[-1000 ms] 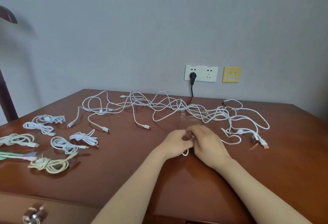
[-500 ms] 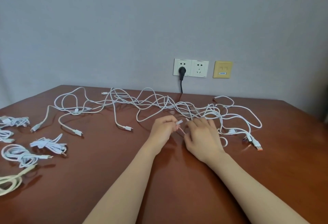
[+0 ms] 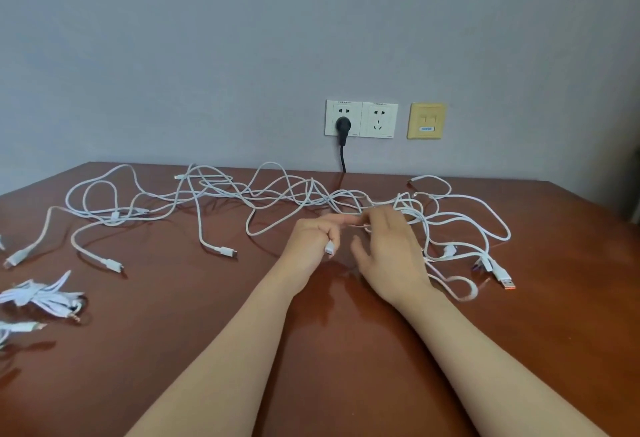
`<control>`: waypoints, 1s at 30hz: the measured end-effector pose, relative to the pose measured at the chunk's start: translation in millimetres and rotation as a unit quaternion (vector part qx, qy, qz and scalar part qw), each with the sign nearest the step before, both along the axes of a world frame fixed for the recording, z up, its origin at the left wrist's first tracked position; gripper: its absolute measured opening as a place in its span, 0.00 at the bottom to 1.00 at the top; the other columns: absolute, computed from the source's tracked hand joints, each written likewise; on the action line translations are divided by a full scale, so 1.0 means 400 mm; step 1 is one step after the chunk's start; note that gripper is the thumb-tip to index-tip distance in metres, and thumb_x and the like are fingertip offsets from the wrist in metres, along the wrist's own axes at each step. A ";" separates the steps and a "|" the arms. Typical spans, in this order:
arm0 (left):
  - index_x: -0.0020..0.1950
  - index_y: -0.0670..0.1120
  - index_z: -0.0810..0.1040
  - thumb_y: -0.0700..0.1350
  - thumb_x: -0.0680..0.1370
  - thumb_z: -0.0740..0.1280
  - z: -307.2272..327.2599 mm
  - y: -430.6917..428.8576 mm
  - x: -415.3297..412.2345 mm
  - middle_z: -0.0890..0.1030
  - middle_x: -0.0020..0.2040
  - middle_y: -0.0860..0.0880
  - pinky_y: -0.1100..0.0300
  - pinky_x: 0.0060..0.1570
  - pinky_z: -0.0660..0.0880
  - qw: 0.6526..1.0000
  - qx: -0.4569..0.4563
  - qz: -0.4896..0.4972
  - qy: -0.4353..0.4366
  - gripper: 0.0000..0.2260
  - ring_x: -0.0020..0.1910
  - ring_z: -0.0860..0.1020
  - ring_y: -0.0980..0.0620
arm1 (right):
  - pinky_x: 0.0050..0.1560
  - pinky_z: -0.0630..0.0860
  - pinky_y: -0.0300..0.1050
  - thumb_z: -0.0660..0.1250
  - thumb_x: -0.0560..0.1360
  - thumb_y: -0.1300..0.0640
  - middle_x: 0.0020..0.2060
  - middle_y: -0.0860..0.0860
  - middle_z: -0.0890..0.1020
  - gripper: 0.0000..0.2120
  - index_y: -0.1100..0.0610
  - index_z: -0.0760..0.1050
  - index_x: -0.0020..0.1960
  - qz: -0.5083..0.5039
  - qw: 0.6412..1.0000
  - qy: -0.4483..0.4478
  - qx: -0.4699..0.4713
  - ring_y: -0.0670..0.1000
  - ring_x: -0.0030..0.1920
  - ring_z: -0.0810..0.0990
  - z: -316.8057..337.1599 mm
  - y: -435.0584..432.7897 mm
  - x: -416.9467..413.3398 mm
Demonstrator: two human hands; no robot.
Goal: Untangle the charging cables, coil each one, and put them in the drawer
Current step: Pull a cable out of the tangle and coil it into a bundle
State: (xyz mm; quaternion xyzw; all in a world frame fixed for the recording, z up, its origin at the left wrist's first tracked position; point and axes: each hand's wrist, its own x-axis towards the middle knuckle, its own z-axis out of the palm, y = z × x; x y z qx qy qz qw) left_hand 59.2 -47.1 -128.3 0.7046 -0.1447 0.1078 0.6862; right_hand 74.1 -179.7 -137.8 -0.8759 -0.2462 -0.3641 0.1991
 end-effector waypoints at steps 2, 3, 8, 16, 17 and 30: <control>0.14 0.46 0.70 0.22 0.61 0.52 0.000 -0.005 -0.001 0.78 0.51 0.37 0.67 0.52 0.75 0.999 -0.040 -0.031 0.010 0.23 0.42 0.82 0.60 | 0.58 0.68 0.50 0.65 0.72 0.60 0.56 0.58 0.77 0.20 0.63 0.70 0.63 0.016 0.997 0.070 0.028 0.60 0.57 0.75 0.010 -0.001 -0.005; 0.14 0.44 0.69 0.19 0.62 0.50 0.001 -0.007 -0.003 0.79 0.48 0.36 0.67 0.51 0.77 0.998 -0.051 -0.037 0.015 0.25 0.42 0.82 0.57 | 0.61 0.65 0.49 0.64 0.74 0.60 0.57 0.56 0.77 0.20 0.61 0.69 0.65 0.021 0.993 0.115 0.023 0.59 0.60 0.73 0.017 -0.004 -0.006; 0.15 0.41 0.69 0.20 0.63 0.46 0.009 -0.009 -0.006 0.83 0.34 0.45 0.65 0.45 0.79 0.994 -0.104 -0.011 0.041 0.26 0.43 0.82 0.51 | 0.56 0.66 0.49 0.59 0.77 0.53 0.36 0.48 0.78 0.08 0.50 0.76 0.46 0.010 0.978 0.209 0.018 0.53 0.48 0.77 0.028 -0.023 -0.001; 0.63 0.48 0.72 0.37 0.78 0.54 0.030 0.012 -0.016 0.76 0.55 0.43 0.50 0.54 0.75 0.952 -0.282 -0.010 0.119 0.16 0.50 0.79 0.44 | 0.38 0.66 0.39 0.59 0.80 0.57 0.34 0.57 0.78 0.13 0.50 0.72 0.36 0.095 0.946 0.238 0.200 0.53 0.37 0.73 0.027 -0.026 0.010; 0.65 0.48 0.69 0.39 0.80 0.55 0.029 0.007 -0.015 0.76 0.57 0.43 0.50 0.54 0.74 0.950 -0.279 -0.018 0.140 0.15 0.50 0.79 0.44 | 0.39 0.65 0.41 0.59 0.80 0.57 0.34 0.56 0.78 0.12 0.52 0.72 0.38 0.092 0.946 0.232 0.206 0.53 0.37 0.73 0.025 -0.025 0.012; 0.63 0.40 0.73 0.42 0.84 0.50 0.012 -0.027 -0.012 0.79 0.56 0.42 0.62 0.53 0.76 0.975 -0.116 -0.088 0.167 0.15 0.51 0.79 0.50 | 0.29 0.67 0.28 0.64 0.76 0.62 0.29 0.48 0.76 0.09 0.51 0.67 0.42 0.115 0.904 0.285 0.297 0.38 0.25 0.73 0.022 0.008 -0.006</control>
